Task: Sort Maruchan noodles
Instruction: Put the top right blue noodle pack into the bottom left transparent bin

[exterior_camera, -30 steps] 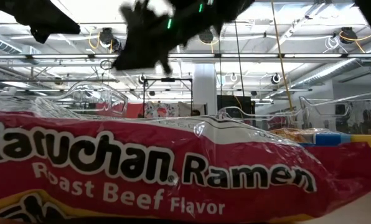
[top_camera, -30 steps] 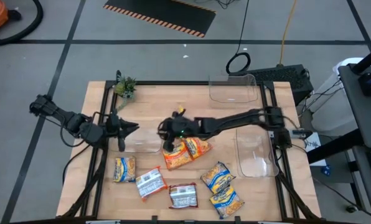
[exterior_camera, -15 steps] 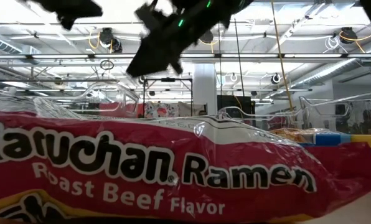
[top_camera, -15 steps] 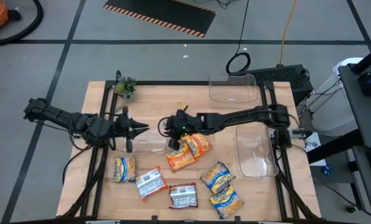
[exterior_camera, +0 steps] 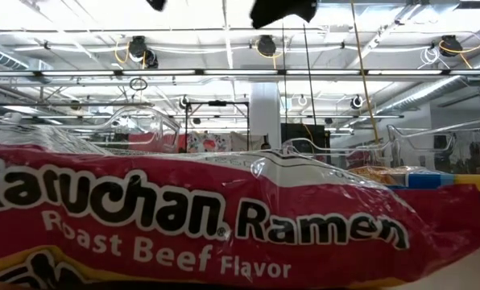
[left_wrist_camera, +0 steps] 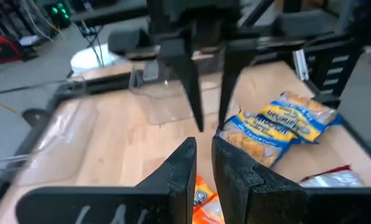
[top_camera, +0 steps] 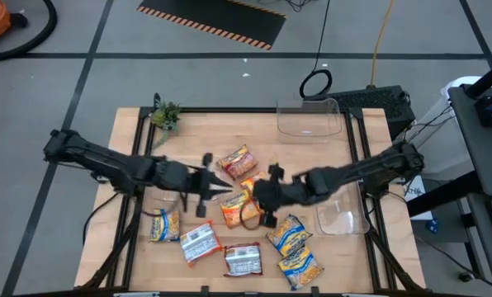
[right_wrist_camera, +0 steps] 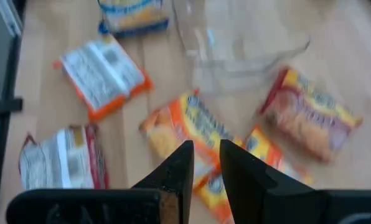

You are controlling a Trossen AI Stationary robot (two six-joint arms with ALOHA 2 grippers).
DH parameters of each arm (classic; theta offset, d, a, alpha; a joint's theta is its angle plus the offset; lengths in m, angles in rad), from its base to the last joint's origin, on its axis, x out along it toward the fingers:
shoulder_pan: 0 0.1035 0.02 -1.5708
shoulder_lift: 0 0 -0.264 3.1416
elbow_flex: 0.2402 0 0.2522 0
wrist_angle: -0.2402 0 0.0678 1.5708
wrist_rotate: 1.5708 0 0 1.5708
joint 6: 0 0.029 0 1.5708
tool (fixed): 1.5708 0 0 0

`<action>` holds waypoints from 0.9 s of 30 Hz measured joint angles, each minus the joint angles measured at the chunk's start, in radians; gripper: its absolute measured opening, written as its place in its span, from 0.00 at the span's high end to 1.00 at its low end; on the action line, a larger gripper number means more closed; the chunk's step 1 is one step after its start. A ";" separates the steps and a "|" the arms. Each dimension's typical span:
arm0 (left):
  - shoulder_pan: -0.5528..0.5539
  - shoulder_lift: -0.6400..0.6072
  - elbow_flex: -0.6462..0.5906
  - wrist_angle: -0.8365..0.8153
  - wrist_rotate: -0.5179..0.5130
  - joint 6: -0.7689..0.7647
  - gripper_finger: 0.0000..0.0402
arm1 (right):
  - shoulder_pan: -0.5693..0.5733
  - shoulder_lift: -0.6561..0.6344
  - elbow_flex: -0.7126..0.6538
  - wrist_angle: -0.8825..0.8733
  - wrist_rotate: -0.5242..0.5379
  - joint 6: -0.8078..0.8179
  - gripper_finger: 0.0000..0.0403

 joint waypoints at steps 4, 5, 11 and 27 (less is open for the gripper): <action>0.027 0.090 0.000 0.021 0.018 -0.027 0.86 | 0.059 0.009 -0.001 -0.081 0.033 0.087 0.81; 0.034 0.105 0.000 0.019 0.019 -0.036 0.86 | 0.072 0.012 -0.001 -0.105 0.032 0.109 0.81; 0.043 0.128 0.000 -0.049 0.027 -0.057 0.86 | 0.123 0.007 -0.076 -0.127 0.025 0.218 0.81; 0.030 0.126 0.000 -0.071 0.107 -0.005 0.86 | 0.010 0.007 -0.399 -0.025 -0.221 0.067 0.55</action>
